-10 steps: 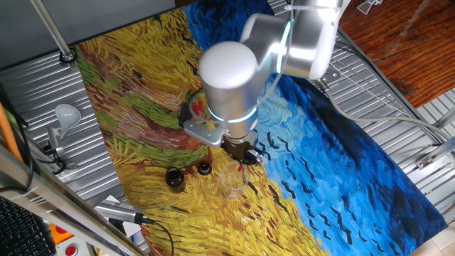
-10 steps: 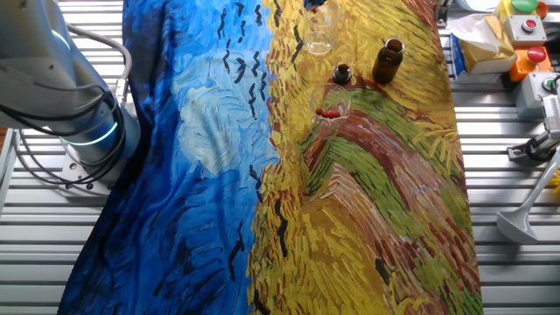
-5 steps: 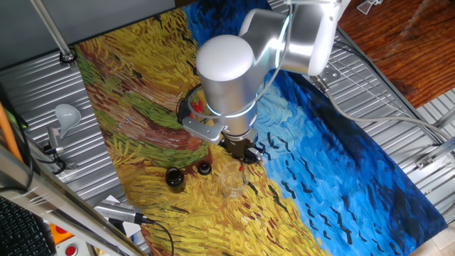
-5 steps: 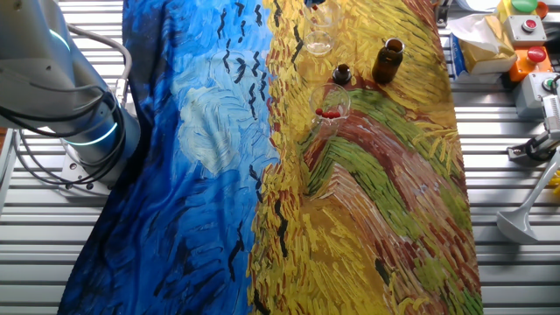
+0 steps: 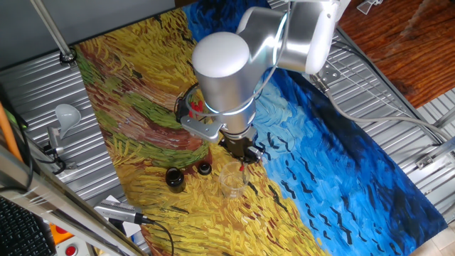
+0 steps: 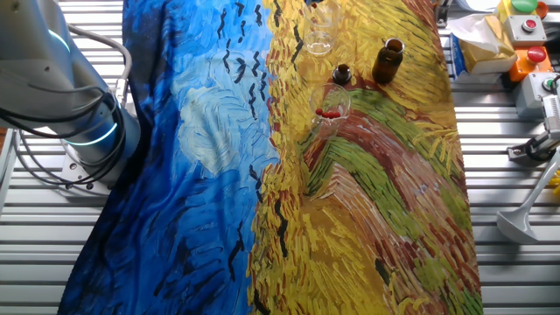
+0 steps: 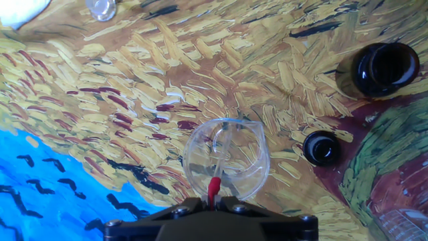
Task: Transfer liquid using a dropper
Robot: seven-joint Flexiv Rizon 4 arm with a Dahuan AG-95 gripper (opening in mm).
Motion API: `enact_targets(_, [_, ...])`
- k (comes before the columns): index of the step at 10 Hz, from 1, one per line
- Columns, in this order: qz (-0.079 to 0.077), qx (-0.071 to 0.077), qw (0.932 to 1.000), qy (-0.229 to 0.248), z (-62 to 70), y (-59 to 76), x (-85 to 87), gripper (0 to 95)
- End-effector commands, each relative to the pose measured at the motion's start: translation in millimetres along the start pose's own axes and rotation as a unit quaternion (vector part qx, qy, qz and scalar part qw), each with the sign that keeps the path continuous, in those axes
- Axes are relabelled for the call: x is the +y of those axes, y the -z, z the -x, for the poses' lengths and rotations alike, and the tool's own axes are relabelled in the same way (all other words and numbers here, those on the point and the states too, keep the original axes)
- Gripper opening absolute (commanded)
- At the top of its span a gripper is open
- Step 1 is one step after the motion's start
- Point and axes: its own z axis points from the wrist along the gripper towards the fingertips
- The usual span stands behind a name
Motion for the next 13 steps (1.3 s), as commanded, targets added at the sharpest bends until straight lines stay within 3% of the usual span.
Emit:
enact_targets(1, [-0.003, 0.002, 1.0000, 0.000, 2.3, -1.3, 0.6, 0.0])
enact_targets(10, [-0.007, 0.003, 1.0000, -0.006, 12.1, -20.3, -4.8, 0.0])
enact_targets(13, [-0.017, 0.005, 0.9998, -0.007, 14.7, -22.5, -3.5, 0.0])
